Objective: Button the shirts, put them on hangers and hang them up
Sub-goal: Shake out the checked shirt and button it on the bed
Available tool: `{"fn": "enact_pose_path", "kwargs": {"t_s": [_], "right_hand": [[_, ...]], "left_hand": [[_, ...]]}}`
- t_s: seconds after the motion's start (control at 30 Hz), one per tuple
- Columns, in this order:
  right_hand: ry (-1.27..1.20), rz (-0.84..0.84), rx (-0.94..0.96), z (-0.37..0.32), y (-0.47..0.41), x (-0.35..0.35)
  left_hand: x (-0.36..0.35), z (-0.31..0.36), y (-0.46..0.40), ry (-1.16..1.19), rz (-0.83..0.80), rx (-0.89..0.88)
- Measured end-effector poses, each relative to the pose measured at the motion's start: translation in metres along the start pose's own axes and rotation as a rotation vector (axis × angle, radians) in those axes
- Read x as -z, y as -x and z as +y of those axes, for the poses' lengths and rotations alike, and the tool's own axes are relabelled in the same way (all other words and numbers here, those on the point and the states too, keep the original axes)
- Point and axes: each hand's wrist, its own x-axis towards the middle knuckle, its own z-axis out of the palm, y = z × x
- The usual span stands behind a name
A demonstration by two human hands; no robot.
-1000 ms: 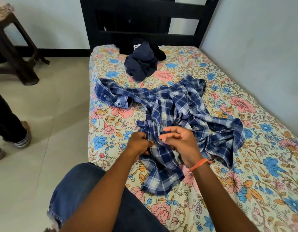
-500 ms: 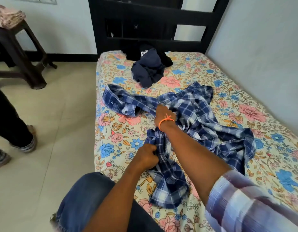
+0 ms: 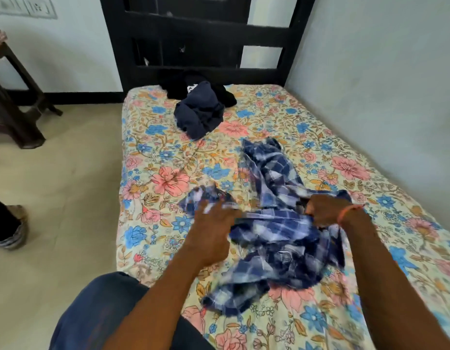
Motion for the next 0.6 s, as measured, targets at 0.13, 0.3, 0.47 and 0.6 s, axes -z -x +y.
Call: {"fn": "enact_pose_path", "kwargs": {"t_s": [0.13, 0.3, 0.47, 0.6], "right_hand": [[-0.127, 0.551, -0.038, -0.057, -0.01, 0.016], [-0.162, 0.412, -0.063, -0.136, -0.042, 0.012], [-0.134, 0.614, -0.071, -0.126, -0.047, 0.013], [-0.448, 0.901, 0.11, -0.089, -0.02, 0.062]], "left_hand": [[-0.011, 0.023, -0.001, -0.004, -0.144, -0.068], [-0.03, 0.006, 0.009, 0.256, -0.126, -0.029], [-0.01, -0.001, 0.008, 0.415, 0.201, 0.063], [0.029, -0.003, -0.003, 0.531, 0.423, 0.188]]}}
